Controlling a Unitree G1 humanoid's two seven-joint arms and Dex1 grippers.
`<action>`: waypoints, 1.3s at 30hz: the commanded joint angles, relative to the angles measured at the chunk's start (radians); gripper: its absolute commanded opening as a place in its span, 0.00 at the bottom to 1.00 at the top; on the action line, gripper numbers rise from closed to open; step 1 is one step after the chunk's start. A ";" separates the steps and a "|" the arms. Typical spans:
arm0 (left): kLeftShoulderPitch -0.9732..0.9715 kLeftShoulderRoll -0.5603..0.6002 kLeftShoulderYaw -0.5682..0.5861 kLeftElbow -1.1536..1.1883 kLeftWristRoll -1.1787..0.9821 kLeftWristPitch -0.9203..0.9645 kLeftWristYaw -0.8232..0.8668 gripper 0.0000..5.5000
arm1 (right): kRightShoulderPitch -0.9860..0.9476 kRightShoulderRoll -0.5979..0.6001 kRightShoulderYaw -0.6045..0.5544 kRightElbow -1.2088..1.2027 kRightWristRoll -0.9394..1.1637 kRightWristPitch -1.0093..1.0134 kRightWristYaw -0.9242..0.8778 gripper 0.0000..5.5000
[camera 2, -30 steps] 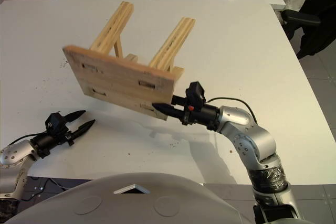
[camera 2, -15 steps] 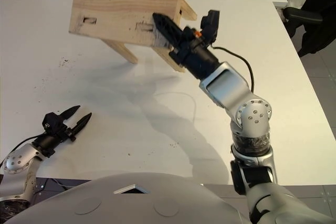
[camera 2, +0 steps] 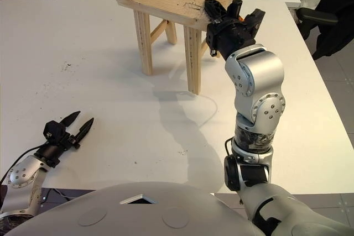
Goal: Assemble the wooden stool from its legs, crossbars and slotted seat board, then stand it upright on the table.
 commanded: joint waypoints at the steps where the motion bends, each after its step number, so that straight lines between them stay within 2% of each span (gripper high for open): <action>1: 0.040 -0.012 -0.057 0.086 0.076 0.065 0.005 0.48 | 0.076 -0.076 0.049 0.078 -0.065 0.132 -0.032 0.34; 4: 0.037 -0.013 -0.068 0.084 0.079 0.067 0.014 0.48 | 0.092 -0.093 0.059 0.108 -0.053 0.186 -0.040 0.45; 6: 0.034 -0.011 -0.077 0.081 0.079 0.068 0.016 0.48 | 0.099 -0.097 0.057 0.129 -0.053 0.206 -0.048 0.48; 11: 0.022 -0.018 -0.053 0.020 -0.014 0.122 0.014 0.48 | 0.056 -0.116 -0.044 0.136 0.002 0.199 0.001 0.48; 15: -0.010 -0.039 -0.004 -0.243 -0.288 0.331 0.046 0.48 | -0.006 -0.140 -0.127 0.141 0.064 0.194 0.054 0.48; 21: -0.056 -0.072 0.034 -0.441 -0.429 0.507 0.137 0.48 | -0.081 -0.151 -0.188 0.142 0.101 0.194 0.126 0.48; 23: -0.063 -0.090 0.044 -0.444 -0.413 0.511 0.164 0.48 | -0.065 -0.225 -0.190 0.171 -0.006 0.245 0.218 0.48; 27: -0.148 -0.123 0.012 -0.363 -0.094 0.344 0.308 0.48 | 0.086 -0.350 -0.128 0.234 -0.420 0.248 0.474 0.48; 29: -0.176 -0.155 -0.001 -0.362 -0.054 0.326 0.343 0.48 | 0.153 -0.345 -0.096 0.230 -0.564 0.207 0.592 0.48; 33: -0.198 -0.196 -0.045 -0.350 0.002 0.310 0.360 0.48 | 0.233 -0.304 -0.051 0.230 -0.717 0.183 0.719 0.48; 39: -0.229 -0.234 -0.010 -0.286 0.052 0.270 0.418 0.48 | 0.270 -0.254 -0.101 0.317 -1.025 -0.003 0.810 0.48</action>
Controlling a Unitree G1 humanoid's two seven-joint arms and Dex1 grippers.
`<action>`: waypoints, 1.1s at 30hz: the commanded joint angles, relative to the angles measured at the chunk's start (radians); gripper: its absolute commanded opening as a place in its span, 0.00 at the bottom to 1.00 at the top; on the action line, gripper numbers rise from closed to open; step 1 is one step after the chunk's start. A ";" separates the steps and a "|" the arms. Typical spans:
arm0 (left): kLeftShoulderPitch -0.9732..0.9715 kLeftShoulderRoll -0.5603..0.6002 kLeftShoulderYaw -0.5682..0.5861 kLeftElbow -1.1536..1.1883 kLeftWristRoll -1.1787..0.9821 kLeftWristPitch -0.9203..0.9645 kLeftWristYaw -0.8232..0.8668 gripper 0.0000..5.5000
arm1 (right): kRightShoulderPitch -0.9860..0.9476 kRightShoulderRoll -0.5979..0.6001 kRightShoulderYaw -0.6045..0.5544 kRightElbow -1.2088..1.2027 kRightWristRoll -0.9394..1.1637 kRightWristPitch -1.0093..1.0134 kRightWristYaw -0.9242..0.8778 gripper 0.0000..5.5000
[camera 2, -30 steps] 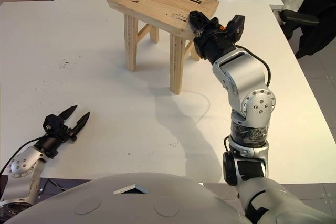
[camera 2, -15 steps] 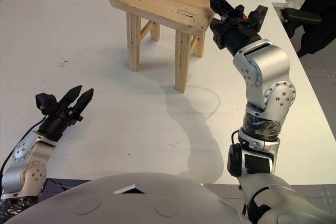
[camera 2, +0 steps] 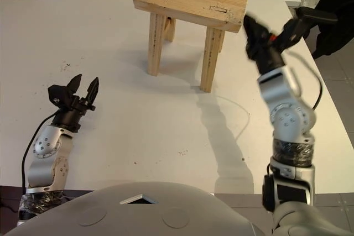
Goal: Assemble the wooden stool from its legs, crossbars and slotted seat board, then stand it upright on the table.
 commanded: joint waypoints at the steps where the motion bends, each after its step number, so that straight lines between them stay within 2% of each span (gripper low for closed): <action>1: -0.040 -0.030 0.038 0.060 0.065 -0.044 0.076 0.48 | 0.000 0.012 -0.026 0.090 -0.252 -0.171 0.045 0.48; 5: -0.068 -0.068 0.011 0.092 0.128 -0.083 0.120 0.48 | 0.052 0.042 0.031 0.183 -0.482 -0.304 0.095 0.48; 11: -0.108 -0.105 -0.022 0.181 0.186 -0.121 0.141 0.48 | 0.119 0.105 0.121 0.234 -0.700 -0.435 0.177 0.48; 18: -0.171 -0.110 -0.021 0.261 0.194 -0.139 0.134 0.48 | 0.117 0.169 0.089 0.301 -0.770 -0.494 0.187 0.48; 19: -0.179 -0.111 -0.020 0.272 0.193 -0.141 0.131 0.48 | 0.113 0.173 0.081 0.317 -0.779 -0.503 0.185 0.51; 24: -0.217 -0.114 -0.005 0.332 0.187 -0.166 0.133 0.62 | 0.064 0.188 0.059 0.425 -0.811 -0.546 0.201 0.64; 33: -0.270 -0.137 -0.018 0.446 0.245 -0.241 0.203 0.62 | -0.040 0.185 0.065 0.645 -0.870 -0.598 0.260 0.64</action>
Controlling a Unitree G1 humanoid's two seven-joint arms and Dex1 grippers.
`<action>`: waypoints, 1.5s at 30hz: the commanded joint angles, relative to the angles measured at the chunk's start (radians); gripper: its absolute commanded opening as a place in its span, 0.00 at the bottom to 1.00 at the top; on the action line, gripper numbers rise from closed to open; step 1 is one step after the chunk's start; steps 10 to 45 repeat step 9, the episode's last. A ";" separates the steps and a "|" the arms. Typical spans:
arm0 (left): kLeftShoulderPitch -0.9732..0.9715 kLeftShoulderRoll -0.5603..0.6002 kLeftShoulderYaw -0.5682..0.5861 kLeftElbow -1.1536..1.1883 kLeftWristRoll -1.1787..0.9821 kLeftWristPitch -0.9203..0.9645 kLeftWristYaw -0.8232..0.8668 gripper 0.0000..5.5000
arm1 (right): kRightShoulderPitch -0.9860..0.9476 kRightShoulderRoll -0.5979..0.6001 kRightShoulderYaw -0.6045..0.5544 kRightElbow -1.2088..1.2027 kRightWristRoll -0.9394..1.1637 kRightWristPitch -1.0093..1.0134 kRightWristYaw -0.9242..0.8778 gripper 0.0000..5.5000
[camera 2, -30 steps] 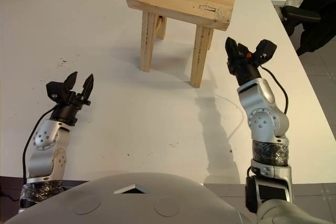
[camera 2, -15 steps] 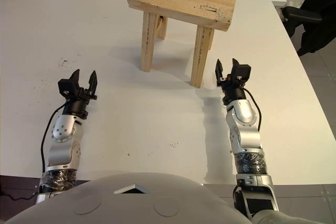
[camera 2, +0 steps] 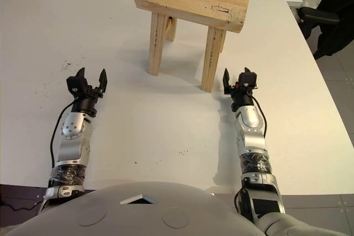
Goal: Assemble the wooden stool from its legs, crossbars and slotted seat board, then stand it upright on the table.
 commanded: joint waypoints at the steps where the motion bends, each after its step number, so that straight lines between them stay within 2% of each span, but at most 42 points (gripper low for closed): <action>1: -0.022 -0.010 -0.013 0.053 0.060 -0.032 0.045 0.62 | -0.066 -0.008 -0.007 0.088 -0.024 -0.027 0.026 0.64; 9: -0.055 -0.037 -0.027 0.134 0.104 -0.089 0.095 0.62 | -0.152 -0.032 -0.038 0.267 -0.030 -0.089 0.067 0.64; 45: -0.055 -0.037 -0.027 0.134 0.104 -0.089 0.095 0.62 | -0.152 -0.032 -0.038 0.267 -0.030 -0.089 0.067 0.64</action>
